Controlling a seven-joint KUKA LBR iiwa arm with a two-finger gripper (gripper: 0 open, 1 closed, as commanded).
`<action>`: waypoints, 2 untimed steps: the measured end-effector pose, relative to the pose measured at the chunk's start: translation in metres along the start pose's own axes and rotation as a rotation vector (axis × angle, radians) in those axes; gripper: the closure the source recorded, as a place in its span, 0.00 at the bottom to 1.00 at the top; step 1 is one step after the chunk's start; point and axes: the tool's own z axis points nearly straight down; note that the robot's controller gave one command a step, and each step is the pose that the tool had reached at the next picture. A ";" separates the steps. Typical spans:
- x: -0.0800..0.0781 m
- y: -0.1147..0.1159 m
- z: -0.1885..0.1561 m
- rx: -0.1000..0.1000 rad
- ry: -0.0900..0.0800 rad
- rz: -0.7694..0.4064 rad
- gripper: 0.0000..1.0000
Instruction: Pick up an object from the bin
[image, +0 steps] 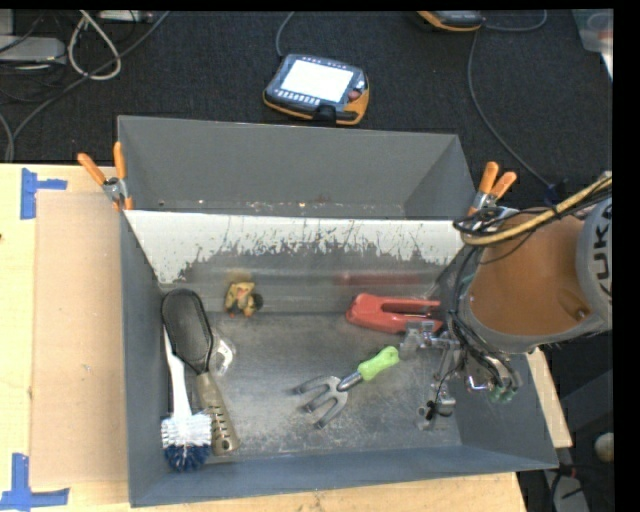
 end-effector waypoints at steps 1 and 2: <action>-0.062 0.076 0.089 -0.003 0.001 -0.248 0.00; -0.029 0.107 0.041 -0.001 0.001 -0.412 0.00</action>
Offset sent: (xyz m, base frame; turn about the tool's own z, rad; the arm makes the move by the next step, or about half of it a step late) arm 0.0291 0.1059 -0.0401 -0.4114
